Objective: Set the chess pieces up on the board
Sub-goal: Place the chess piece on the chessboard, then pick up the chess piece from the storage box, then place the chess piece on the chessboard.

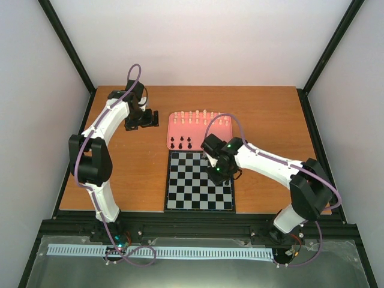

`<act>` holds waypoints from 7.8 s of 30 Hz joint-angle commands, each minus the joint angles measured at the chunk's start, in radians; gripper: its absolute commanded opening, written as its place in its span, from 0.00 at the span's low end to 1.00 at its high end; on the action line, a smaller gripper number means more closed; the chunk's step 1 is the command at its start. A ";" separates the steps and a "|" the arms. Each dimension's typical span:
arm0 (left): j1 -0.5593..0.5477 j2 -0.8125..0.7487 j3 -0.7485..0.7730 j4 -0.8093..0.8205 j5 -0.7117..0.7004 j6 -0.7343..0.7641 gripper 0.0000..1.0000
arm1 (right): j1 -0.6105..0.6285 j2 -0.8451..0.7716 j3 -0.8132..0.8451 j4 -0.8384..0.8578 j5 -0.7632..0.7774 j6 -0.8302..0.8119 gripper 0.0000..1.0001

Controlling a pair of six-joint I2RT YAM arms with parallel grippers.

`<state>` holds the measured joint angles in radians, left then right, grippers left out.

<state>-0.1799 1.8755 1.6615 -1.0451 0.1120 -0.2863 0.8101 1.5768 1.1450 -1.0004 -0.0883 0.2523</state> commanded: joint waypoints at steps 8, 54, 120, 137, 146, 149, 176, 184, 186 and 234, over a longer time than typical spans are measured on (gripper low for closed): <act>0.000 -0.059 -0.009 0.019 -0.011 -0.013 1.00 | 0.004 -0.002 -0.112 0.161 0.059 0.086 0.03; 0.000 -0.048 -0.012 0.020 -0.004 -0.010 1.00 | -0.020 0.080 -0.090 0.131 0.076 0.093 0.18; 0.000 -0.017 0.011 0.010 -0.010 -0.007 1.00 | -0.173 0.933 1.131 -0.021 -0.014 -0.130 0.33; 0.000 0.001 0.018 0.010 -0.002 -0.010 1.00 | -0.175 0.946 1.134 -0.043 -0.013 -0.143 0.20; 0.000 0.001 0.018 0.008 -0.001 -0.010 1.00 | -0.178 0.949 1.134 -0.046 -0.031 -0.144 0.06; 0.000 -0.001 0.018 0.009 0.000 -0.010 1.00 | -0.180 0.937 1.136 -0.037 -0.028 -0.141 0.03; 0.000 -0.030 0.018 0.012 -0.004 -0.011 1.00 | -0.178 -0.084 0.059 0.097 -0.140 -0.106 0.03; 0.000 -0.047 -0.008 0.024 -0.012 -0.013 1.00 | -0.055 -0.221 -0.166 0.173 -0.147 -0.026 0.03; 0.000 -0.047 -0.007 0.022 -0.013 -0.012 1.00 | -0.034 -0.222 -0.197 0.191 -0.135 -0.022 0.03; 0.000 -0.052 -0.031 0.028 -0.023 -0.011 1.00 | -0.009 -0.160 -0.379 0.364 -0.053 0.046 0.07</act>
<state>-0.1799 1.8576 1.6302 -1.0260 0.0929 -0.2886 0.7918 1.4033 0.7689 -0.6388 -0.1467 0.3035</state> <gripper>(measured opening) 0.999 0.070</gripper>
